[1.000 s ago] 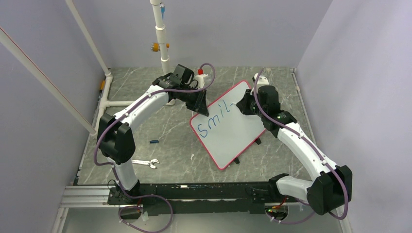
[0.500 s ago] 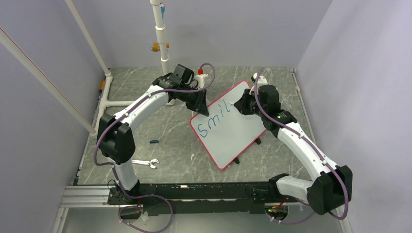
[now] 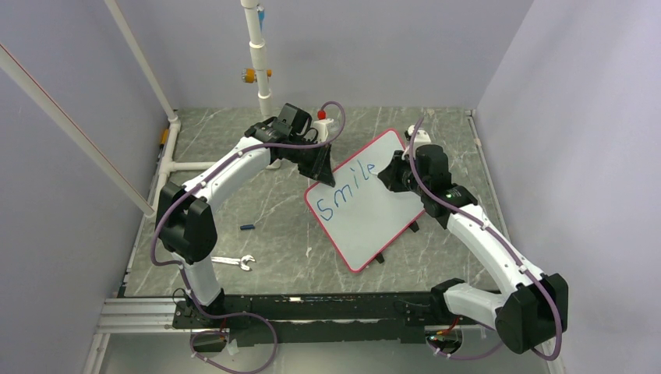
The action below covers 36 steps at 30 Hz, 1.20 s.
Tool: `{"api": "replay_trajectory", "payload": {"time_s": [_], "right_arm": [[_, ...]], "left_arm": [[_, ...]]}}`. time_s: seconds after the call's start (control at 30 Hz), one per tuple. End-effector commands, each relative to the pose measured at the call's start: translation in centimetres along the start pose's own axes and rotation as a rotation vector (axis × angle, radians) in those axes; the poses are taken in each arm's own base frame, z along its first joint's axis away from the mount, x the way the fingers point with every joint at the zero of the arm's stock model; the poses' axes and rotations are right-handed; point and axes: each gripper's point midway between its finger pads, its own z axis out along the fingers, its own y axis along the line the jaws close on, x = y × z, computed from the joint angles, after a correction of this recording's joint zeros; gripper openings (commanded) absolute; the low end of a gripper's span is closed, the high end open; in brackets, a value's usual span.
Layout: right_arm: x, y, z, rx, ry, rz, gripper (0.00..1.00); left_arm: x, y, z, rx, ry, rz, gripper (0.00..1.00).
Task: Write a sentence on the whiteboard
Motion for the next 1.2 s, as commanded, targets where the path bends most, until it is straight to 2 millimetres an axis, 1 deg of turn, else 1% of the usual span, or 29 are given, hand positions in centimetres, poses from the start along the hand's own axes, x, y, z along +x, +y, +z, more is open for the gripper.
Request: {"api": "replay_trajectory", "payload": {"time_s": [0.0, 0.27, 0.43, 0.6, 0.73, 0.93, 1.07, 1.17], "right_arm": [[0.3, -1.4, -0.2, 0.075, 0.001, 0.001, 0.00], [-0.5, -2.1, -0.1, 0.122, -0.010, 0.000, 0.00], [-2.3, -1.5, -0.4, 0.112, -0.042, -0.013, 0.00], [-5.0, -1.3, -1.4, 0.140, -0.098, -0.034, 0.00], [-5.7, -1.1, -2.5, 0.142, -0.117, -0.032, 0.00], [-5.6, -0.4, -4.4, 0.111, -0.130, -0.025, 0.00], [-5.0, 0.0, -5.4, 0.092, -0.118, -0.017, 0.00], [-4.3, 0.8, -5.8, 0.045, -0.099, -0.010, 0.00]], "left_arm": [[-3.0, -1.5, -1.8, -0.015, -0.114, 0.132, 0.00], [-3.0, -1.6, -1.9, -0.013, -0.116, 0.137, 0.00], [-3.0, -1.6, -2.0, -0.012, -0.115, 0.137, 0.00], [-3.1, -1.8, -2.1, -0.012, -0.121, 0.140, 0.00], [-3.0, -1.7, -2.1, -0.014, -0.122, 0.141, 0.00], [-2.9, -1.6, -2.1, -0.018, -0.117, 0.142, 0.00], [-2.8, -1.4, -1.9, -0.021, -0.112, 0.139, 0.00], [-2.7, -1.2, -1.7, -0.029, -0.107, 0.137, 0.00]]}}
